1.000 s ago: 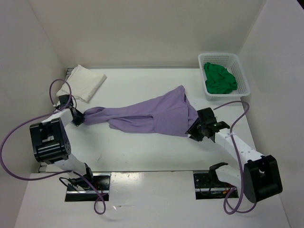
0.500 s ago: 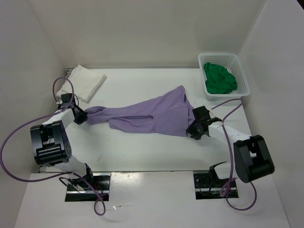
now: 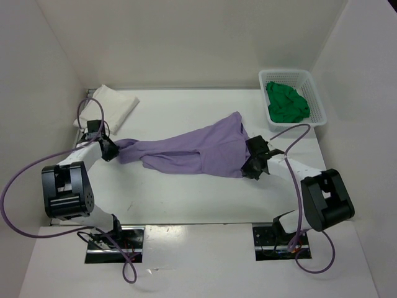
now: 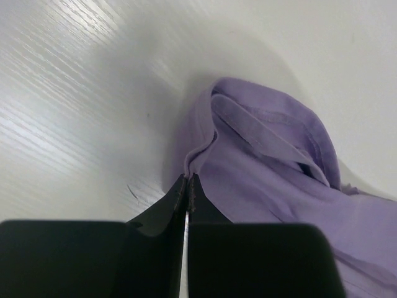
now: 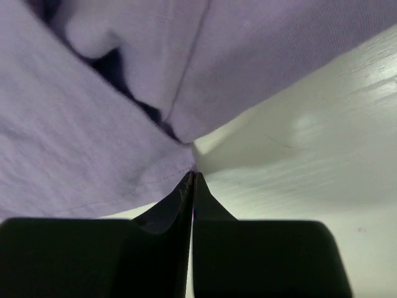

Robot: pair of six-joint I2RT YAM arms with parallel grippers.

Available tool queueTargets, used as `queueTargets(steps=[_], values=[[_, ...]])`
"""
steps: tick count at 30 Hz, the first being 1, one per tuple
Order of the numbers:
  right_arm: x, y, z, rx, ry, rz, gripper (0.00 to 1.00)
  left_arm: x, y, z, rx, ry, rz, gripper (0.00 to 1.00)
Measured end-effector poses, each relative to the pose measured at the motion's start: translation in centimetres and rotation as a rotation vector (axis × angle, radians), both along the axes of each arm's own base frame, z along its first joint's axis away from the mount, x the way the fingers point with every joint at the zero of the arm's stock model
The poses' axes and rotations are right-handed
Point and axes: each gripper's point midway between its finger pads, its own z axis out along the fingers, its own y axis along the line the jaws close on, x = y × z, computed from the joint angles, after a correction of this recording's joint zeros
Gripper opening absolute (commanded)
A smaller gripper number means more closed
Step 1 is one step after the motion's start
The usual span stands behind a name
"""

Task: Fold and stack the t-shirts
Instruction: Flatten out the tshirt

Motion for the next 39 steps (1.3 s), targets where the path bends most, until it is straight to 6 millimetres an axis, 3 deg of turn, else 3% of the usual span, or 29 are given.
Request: queueTargets(steps=[2,4,6,7,9,11,15,21,25,29,32,35,39], values=[[0.1,0.0,0.7,-0.023,0.0,0.004,0.0,0.0,-0.9,0.4,0.014,0.007,-0.03,0.0],[0.8,0.5,2.9,-0.043,-0.029,0.025,0.0,0.3,-2.3,1.6,0.034,0.001,-0.087,0.0],[2.2,1.4,6.9,-0.037,-0.105,0.047,0.0,0.7,-4.2,3.8,0.048,-0.029,-0.159,0.0],[3.3,1.8,9.9,-0.028,-0.174,0.053,0.0,1.0,-5.2,5.4,0.052,-0.057,-0.193,0.0],[5.5,2.3,17.1,-0.003,-0.33,0.056,0.0,1.7,-7.4,9.8,0.064,-0.144,-0.273,0.0],[6.9,2.4,25.4,0.018,-0.51,0.052,0.0,1.9,-9.3,14.9,0.065,-0.242,-0.335,0.0],[6.5,1.0,39.4,0.032,-0.793,0.03,0.0,1.0,-10.8,25.7,0.083,-0.449,-0.397,0.0],[2.2,-2.5,53.6,0.016,-1.078,-0.004,0.0,-2.4,-10.7,40.6,0.143,-0.721,-0.389,0.0],[-0.7,-4.3,60.8,0.032,-1.264,-0.036,0.0,-4.9,-9.9,49.7,0.188,-0.936,-0.335,0.0],[-1.5,-5.0,62.5,0.017,-1.318,-0.046,0.0,-6.3,-8.7,52.9,0.224,-1.016,-0.27,0.0],[1.1,-3.8,61.0,-0.017,-1.271,-0.014,0.0,-4.7,-8.2,51.4,0.245,-0.977,-0.242,0.0],[7.6,-1.0,55.9,-0.05,-1.144,0.08,0.0,-0.3,-7.7,45.5,0.27,-0.831,-0.242,0.0],[18.3,2.4,45.6,-0.103,-0.904,0.186,0.0,7.6,-6.2,32.8,0.24,-0.538,-0.258,0.0]])
